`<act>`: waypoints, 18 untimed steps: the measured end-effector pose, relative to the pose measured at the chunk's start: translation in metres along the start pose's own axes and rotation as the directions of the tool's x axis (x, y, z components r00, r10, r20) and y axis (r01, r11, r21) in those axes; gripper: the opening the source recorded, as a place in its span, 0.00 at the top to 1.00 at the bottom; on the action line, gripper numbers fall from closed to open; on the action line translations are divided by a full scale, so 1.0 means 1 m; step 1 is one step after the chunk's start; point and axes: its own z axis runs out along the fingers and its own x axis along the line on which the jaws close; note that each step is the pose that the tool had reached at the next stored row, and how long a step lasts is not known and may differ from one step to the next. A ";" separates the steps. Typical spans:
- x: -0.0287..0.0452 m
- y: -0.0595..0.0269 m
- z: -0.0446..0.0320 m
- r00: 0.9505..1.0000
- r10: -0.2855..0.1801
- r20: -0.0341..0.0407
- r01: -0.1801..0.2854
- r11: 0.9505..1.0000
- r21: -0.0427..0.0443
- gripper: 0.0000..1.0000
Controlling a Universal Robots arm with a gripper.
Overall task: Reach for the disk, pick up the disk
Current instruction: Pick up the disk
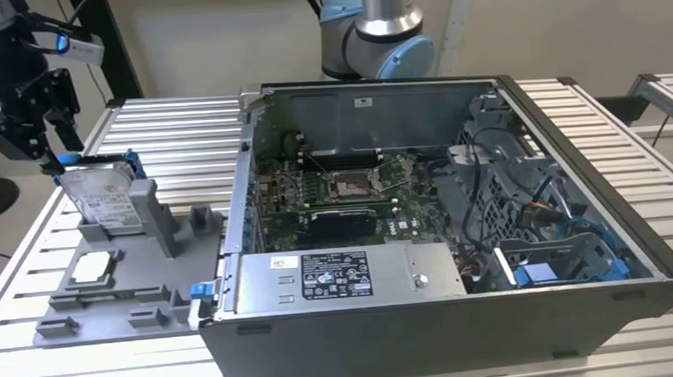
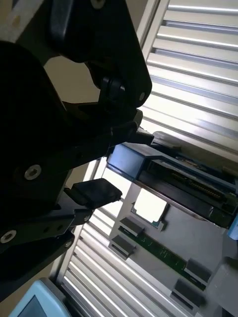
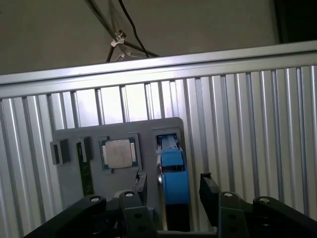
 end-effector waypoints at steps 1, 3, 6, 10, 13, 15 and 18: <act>0.0000 0.0000 0.0003 1.000 0.000 0.000 0.000 1.000 0.000 0.00; 0.0000 0.0000 0.0011 1.000 0.000 0.000 0.000 1.000 0.000 0.00; 0.0000 0.0000 0.0039 1.000 0.000 0.000 0.000 1.000 0.000 0.00; 0.0000 -0.0001 0.0109 1.000 0.000 0.000 0.000 1.000 0.000 0.00; -0.0001 -0.0001 0.0164 1.000 0.000 0.000 0.000 1.000 0.000 0.00; -0.0001 -0.0001 0.0199 1.000 0.000 0.000 0.000 1.000 0.000 0.00; -0.0002 -0.0003 0.0254 1.000 0.000 0.001 0.000 1.000 0.000 0.00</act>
